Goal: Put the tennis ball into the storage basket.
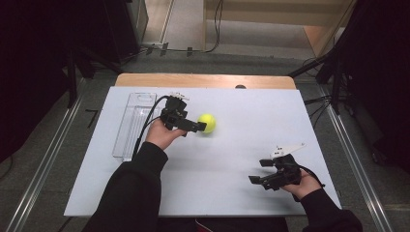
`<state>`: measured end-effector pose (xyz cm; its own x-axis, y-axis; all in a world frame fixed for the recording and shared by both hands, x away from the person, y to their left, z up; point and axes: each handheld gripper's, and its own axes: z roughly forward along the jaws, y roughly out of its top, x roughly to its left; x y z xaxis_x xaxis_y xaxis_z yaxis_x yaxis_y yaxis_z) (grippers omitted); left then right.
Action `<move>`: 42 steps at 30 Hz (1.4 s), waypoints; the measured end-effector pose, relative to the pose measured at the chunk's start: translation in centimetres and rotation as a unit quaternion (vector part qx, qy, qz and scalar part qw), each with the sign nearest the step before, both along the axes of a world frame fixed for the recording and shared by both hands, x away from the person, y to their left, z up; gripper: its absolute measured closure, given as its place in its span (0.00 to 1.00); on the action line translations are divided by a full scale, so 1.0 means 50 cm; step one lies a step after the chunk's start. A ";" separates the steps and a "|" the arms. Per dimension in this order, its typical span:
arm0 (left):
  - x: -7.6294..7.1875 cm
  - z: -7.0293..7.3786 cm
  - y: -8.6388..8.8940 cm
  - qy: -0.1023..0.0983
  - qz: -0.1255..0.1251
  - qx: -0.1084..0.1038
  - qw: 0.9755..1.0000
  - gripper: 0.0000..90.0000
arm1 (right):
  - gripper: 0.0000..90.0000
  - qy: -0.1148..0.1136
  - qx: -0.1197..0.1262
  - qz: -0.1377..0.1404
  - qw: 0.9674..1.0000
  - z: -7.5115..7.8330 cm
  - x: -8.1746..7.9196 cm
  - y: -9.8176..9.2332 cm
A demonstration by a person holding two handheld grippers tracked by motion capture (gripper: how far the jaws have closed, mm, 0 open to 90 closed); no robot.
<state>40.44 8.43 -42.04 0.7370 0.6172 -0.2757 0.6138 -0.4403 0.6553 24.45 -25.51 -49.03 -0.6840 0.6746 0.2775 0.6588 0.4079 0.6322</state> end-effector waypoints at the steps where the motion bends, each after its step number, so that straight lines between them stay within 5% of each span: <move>1: 0.002 -0.001 -0.002 0.000 -0.002 0.001 1.000 0.00 | 0.16 -0.001 0.000 0.001 1.000 0.000 0.000 0.000; 42: 0.078 -0.020 -0.072 -0.018 -0.007 0.009 1.000 0.00 | 0.16 -0.003 0.000 0.000 1.000 -0.001 0.001 0.006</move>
<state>44.33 4.83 -43.06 0.7545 0.6117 -0.2377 0.5841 -0.4608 0.6682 24.51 -25.21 -49.08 -0.6863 0.6741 0.2731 0.6545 0.4086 0.6362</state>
